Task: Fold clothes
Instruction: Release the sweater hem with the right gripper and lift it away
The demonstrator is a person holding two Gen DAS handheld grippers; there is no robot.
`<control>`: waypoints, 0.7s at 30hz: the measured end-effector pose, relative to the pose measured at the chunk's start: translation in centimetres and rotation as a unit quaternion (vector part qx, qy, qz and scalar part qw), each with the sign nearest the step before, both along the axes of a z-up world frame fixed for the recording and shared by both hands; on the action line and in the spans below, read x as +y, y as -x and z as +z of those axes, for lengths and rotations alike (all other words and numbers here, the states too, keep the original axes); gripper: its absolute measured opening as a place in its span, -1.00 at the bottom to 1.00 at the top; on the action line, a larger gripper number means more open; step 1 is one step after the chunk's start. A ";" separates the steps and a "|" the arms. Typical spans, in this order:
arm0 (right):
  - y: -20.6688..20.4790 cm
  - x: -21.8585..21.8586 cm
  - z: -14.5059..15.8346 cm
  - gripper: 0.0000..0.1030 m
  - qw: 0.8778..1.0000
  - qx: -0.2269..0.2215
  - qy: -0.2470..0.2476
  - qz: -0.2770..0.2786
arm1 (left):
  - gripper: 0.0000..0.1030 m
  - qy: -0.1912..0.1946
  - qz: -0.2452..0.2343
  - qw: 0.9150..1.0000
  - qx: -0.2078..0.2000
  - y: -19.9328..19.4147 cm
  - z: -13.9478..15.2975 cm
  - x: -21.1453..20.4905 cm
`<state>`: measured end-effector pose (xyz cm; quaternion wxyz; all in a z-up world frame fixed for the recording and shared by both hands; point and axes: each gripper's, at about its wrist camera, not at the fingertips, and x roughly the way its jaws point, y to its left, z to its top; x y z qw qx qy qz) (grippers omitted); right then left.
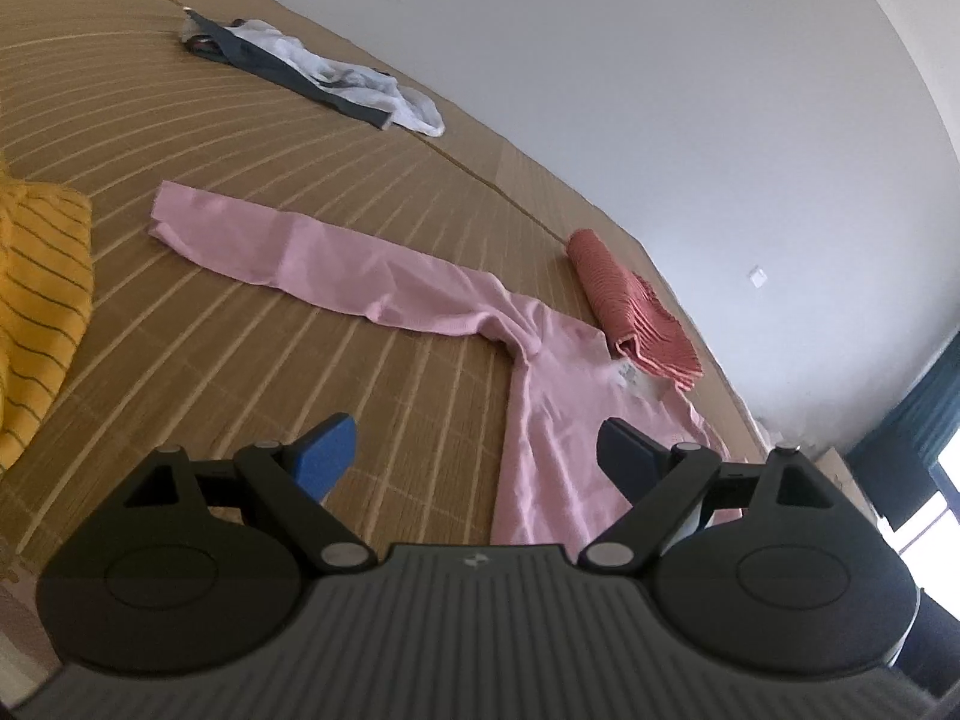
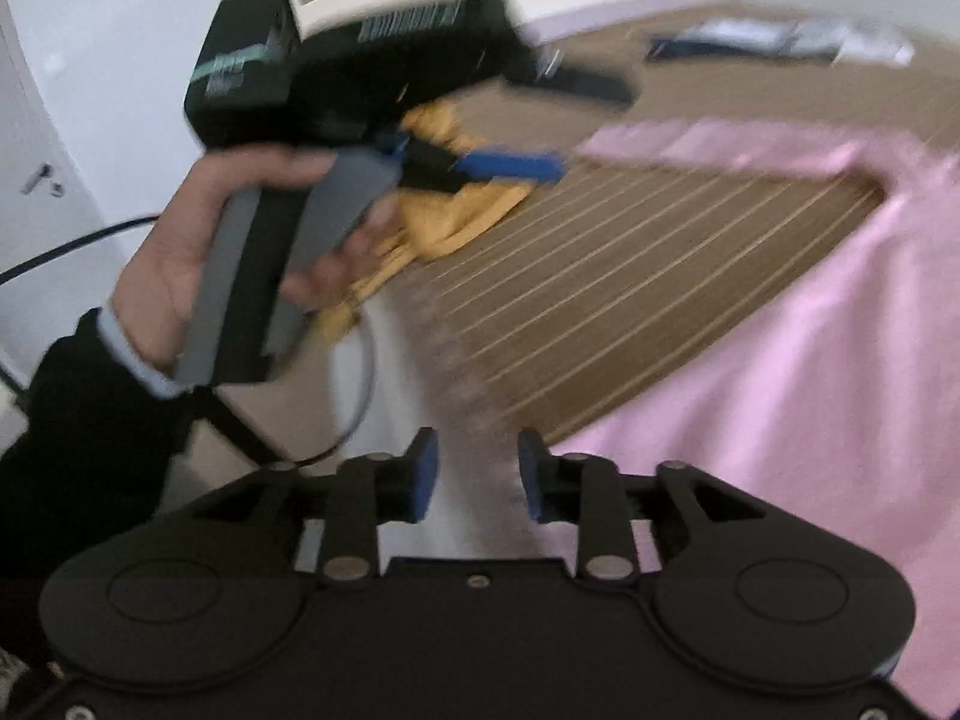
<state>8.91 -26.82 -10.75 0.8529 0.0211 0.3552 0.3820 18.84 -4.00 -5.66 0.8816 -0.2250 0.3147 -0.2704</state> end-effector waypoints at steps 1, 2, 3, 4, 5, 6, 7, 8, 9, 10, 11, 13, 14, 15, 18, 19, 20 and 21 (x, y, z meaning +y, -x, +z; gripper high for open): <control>0.2 -0.6 0.5 -0.26 1.000 -0.015 0.018 -0.014 | 0.76 -0.002 -0.007 1.000 0.001 0.0 -0.1 -0.4; 0.4 -1.3 0.7 -0.16 0.998 -0.026 0.036 -0.034 | 0.76 -0.004 -0.016 1.000 0.002 0.0 -0.2 -0.8; 0.5 -1.9 0.8 -0.14 0.996 -0.036 0.056 -0.053 | 0.76 -0.008 -0.027 1.000 0.003 0.0 -0.3 -1.4; 0.5 -2.4 0.6 -0.13 0.994 -0.041 0.076 -0.069 | 0.76 -0.014 -0.037 0.999 0.004 0.0 -0.5 -2.1; 0.4 -2.8 0.3 -0.08 0.992 -0.043 0.090 -0.084 | 0.76 -0.022 -0.049 0.999 0.005 0.1 -0.6 -2.9; 0.4 -3.2 -0.1 -0.04 0.989 -0.040 0.101 -0.097 | 0.76 -0.031 -0.063 0.998 0.004 0.2 -0.8 -3.8; 0.5 -3.7 -0.5 -0.03 0.987 -0.036 0.111 -0.107 | 0.76 -0.041 -0.076 0.996 0.003 0.3 -0.9 -4.5; 0.7 -4.1 -0.8 -0.01 0.985 -0.034 0.123 -0.115 | 0.76 -0.051 -0.089 0.995 0.002 0.4 -1.1 -5.3; 0.9 -4.6 -1.0 0.06 0.983 -0.033 0.131 -0.122 | 0.76 -0.062 -0.101 0.993 0.001 0.6 -1.2 -6.1; 1.1 -5.4 -1.0 0.10 0.981 -0.032 0.135 -0.132 | 0.76 -0.074 -0.114 0.991 0.000 0.7 -1.4 -6.8; 1.2 -6.3 -0.9 0.16 0.979 -0.030 0.138 -0.146 | 0.76 -0.084 -0.125 0.989 0.001 0.9 -1.7 -7.4; 1.5 -8.9 -0.7 0.34 0.968 -0.031 0.148 -0.202 | 0.76 -0.105 -0.145 0.984 0.003 1.2 -2.2 -8.5; 1.7 -10.4 -0.7 0.41 0.959 -0.030 0.156 -0.233 | 0.76 -0.121 -0.150 0.981 0.002 1.4 -2.4 -9.0; 1.8 -11.9 -0.6 0.41 0.951 -0.028 0.163 -0.263 | 0.76 -0.137 -0.154 0.978 0.002 1.5 -2.7 -9.4; 3.2 -16.1 -0.7 0.41 0.928 -0.013 0.161 -0.335 | 0.76 -0.180 -0.170 0.969 0.009 1.7 -3.7 -10.3; 3.8 -17.1 -0.8 0.41 0.926 -0.009 0.151 -0.345 | 0.76 -0.188 -0.177 0.966 0.012 1.9 -4.1 -10.5; 4.5 -18.0 -1.0 0.41 0.924 -0.003 0.140 -0.355 | 0.76 -0.196 -0.183 0.963 0.013 2.0 -4.5 -10.7; 5.0 -18.5 -1.2 0.41 0.923 0.003 0.133 -0.360 | 0.77 -0.205 -0.188 0.960 0.008 2.3 -4.7 -10.9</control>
